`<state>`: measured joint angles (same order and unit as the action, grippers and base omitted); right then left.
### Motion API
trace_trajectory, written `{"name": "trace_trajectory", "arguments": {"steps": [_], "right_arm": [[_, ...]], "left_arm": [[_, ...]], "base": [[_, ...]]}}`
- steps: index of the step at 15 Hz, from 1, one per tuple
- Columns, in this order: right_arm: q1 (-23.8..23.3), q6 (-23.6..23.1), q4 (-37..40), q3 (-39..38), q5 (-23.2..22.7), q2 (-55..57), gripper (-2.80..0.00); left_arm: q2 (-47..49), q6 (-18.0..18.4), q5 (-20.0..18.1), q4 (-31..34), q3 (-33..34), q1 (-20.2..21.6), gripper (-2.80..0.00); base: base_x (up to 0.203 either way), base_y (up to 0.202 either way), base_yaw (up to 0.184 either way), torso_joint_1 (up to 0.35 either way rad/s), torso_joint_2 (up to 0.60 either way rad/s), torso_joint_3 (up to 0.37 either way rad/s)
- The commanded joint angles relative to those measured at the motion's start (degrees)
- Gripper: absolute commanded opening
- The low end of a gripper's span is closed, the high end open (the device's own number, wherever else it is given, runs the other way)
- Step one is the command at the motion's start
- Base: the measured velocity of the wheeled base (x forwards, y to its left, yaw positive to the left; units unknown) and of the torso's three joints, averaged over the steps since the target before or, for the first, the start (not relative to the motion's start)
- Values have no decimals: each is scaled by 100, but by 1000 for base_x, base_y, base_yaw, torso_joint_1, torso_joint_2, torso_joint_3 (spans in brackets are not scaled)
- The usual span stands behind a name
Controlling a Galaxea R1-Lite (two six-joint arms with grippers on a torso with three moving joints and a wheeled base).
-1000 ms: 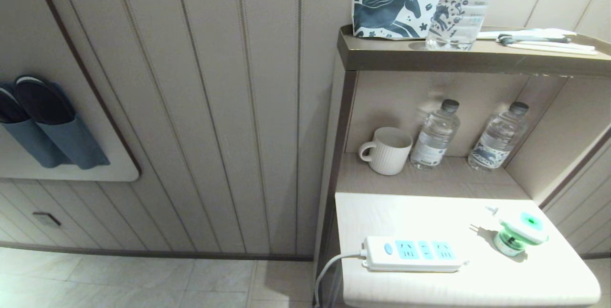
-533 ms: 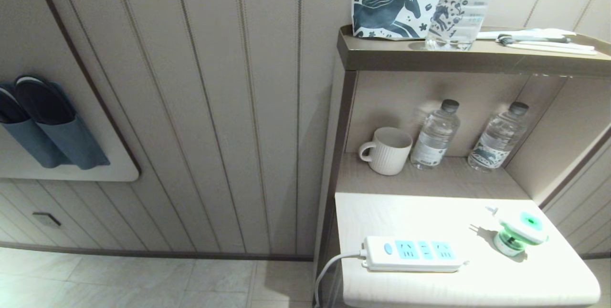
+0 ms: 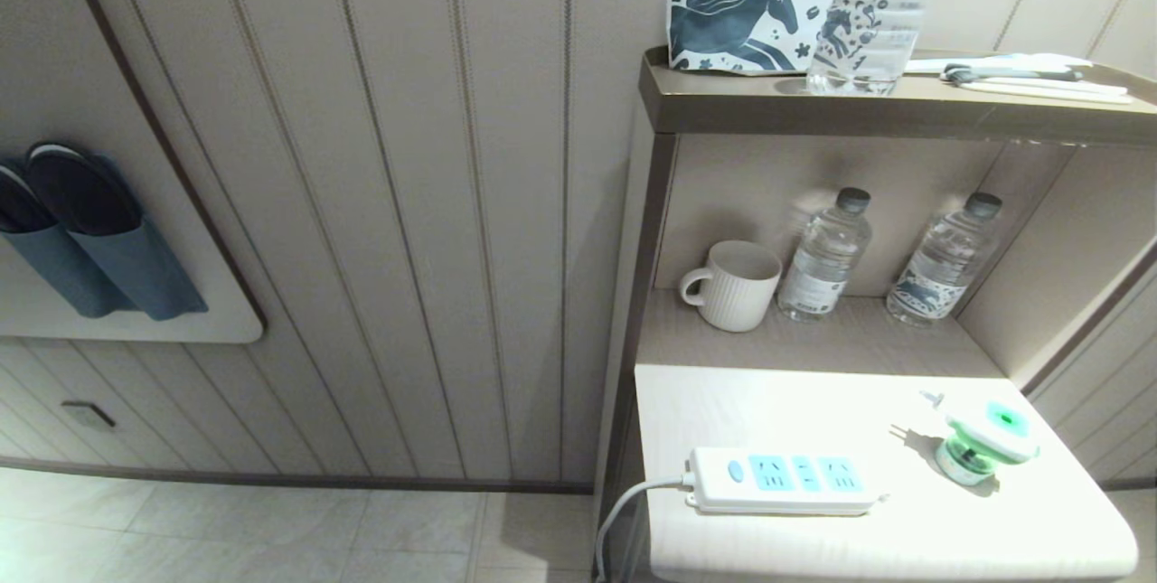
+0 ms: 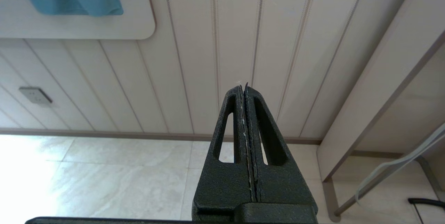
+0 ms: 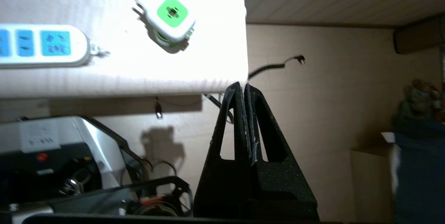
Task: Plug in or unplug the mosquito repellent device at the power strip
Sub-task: Pick up the mosquito repellent liquid
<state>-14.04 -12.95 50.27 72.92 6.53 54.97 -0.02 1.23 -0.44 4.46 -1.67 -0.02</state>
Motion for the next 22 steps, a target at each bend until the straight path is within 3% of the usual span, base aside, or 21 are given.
{"name": "trace_trajectory", "arguments": {"steps": [1,3,4,6,12,17,22], "right_arm": [[-572,-436,105,86,2,727,-280],[-922,-535,109,-67,-280,847,-280],[-1031,-492,107,-175,-637,830,0],[-1084,-441,102,-530,-1061,713,0],[-1085,-364,-34,-1179,-1480,1056,0],[-1142,-563,-2561,-2579,-1462,1391,0],[-882,-542,-2829,-2616,-1497,1745,0]], "left_arm": [[2,9,0,11,-9,-3,-280],[2,9,0,20,-9,-3,-280],[2,9,0,20,-9,-6,-280],[2,9,0,20,-9,2,-280],[2,4,0,20,-9,0,-280],[2,9,0,20,-9,-5,-280],[2,7,0,20,-2,2,-280]], "base": [[0,0,0,0,0,0],[0,0,0,0,0,0],[0,0,0,0,0,0],[0,0,0,0,0,0],[0,0,0,0,0,0],[0,0,0,0,0,0],[0,0,0,0,0,0]]}}
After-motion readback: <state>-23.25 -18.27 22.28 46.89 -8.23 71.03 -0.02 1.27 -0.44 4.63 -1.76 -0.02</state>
